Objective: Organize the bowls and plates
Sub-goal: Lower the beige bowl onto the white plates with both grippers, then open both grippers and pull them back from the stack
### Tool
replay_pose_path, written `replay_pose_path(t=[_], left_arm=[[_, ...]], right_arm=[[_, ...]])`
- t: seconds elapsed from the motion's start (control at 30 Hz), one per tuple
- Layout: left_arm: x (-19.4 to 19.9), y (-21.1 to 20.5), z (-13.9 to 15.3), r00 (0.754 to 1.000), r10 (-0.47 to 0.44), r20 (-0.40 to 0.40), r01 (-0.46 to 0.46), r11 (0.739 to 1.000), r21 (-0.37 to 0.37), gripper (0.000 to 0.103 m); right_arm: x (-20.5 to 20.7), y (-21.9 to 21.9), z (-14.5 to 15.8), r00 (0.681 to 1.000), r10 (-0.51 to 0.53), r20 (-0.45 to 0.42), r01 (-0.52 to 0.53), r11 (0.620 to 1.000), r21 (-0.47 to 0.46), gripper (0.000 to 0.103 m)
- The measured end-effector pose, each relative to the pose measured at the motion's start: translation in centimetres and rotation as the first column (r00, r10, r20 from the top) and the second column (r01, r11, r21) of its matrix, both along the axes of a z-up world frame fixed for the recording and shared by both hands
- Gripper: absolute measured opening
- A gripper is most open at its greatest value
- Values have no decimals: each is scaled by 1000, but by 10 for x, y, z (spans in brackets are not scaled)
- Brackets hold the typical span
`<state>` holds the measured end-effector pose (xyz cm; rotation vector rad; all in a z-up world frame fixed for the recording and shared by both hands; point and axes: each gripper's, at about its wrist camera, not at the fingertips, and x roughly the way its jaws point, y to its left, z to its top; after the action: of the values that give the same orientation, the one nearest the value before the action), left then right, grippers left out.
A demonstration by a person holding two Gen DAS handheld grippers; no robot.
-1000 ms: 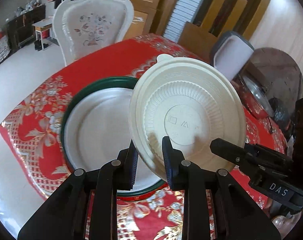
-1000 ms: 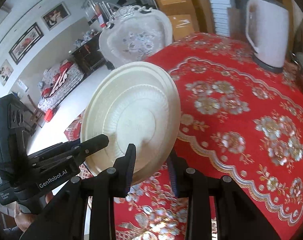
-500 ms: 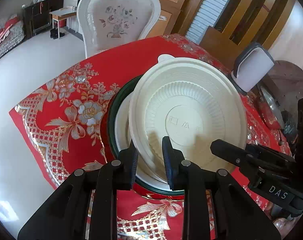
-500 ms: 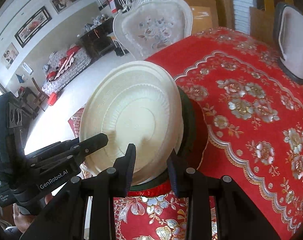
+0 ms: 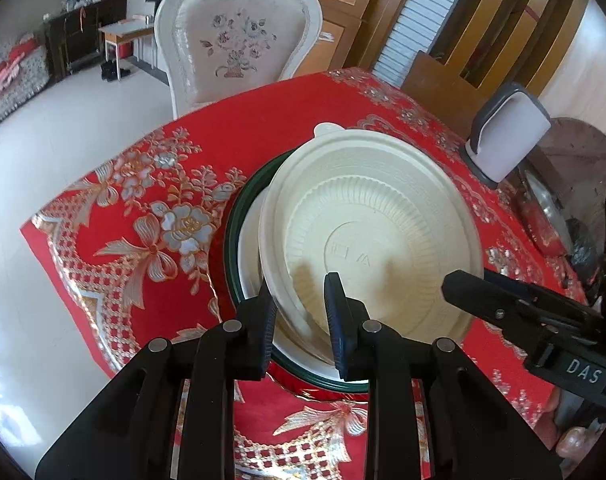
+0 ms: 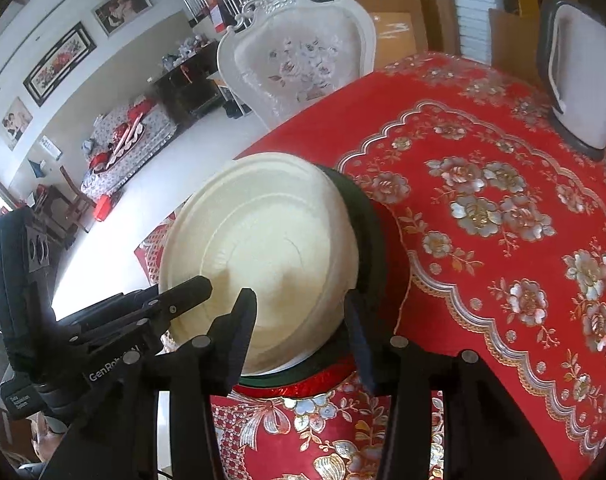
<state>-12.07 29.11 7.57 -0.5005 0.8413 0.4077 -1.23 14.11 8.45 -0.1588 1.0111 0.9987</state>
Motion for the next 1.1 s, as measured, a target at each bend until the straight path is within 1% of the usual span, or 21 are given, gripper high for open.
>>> replay_pose_path(t=[0.13,0.23,0.37,0.43,0.5,0.53,0.57,0.6,0.63,0.67,0.7,0.77,0.83,0.93,1.03,1.1], left_arm=[[0,-4,4,1000,17,-5,-17,998,57,23],[-1,-4,6,1000,26,1,-26,996,81,23],[-3,-3,8,999,35,15,-36,996,82,24],[-6,-5,9,999,43,18,-44,994,102,26],[-10,-8,12,998,50,27,-53,990,129,27],[-13,-11,15,998,55,40,-61,986,156,27],[-15,-13,17,997,59,45,-66,983,172,29],[-18,-16,18,996,67,52,-76,978,193,39],[-22,-19,20,995,79,67,-92,971,219,47],[-25,-22,22,992,89,85,-107,965,240,61],[-29,-24,24,990,97,102,-121,959,258,65],[-37,-30,27,983,118,141,-156,940,303,65],[-44,-34,28,976,136,171,-186,926,329,65],[-50,-35,25,969,152,194,-211,918,335,65],[-53,-37,21,964,159,211,-226,910,346,65],[-57,-40,20,959,165,230,-242,900,362,65]], right_arm=[[0,-3,1,1000,-5,1,5,1000,10,46],[1,-5,2,1000,-11,5,11,1000,12,46],[3,-9,2,1000,-24,1,24,999,25,46],[2,-12,1,1000,-30,-3,30,999,30,46],[1,-15,0,999,-38,5,38,999,35,49],[-2,-17,2,999,-44,22,43,998,35,51],[-5,-18,3,998,-49,41,48,998,34,52],[-8,-19,5,996,-57,62,55,998,32,52],[-10,-19,6,995,-62,76,60,998,32,53],[-13,-20,7,993,-69,93,66,997,33,55],[-18,-21,9,990,-79,119,76,997,33,57],[-24,-21,10,981,-96,168,92,995,30,61],[-31,-23,9,968,-127,217,123,992,34,63],[-39,-27,7,954,-166,250,155,986,63,65],[-45,-27,5,931,-196,308,187,981,58,66],[-48,-28,4,922,-202,329,194,979,60,67]])
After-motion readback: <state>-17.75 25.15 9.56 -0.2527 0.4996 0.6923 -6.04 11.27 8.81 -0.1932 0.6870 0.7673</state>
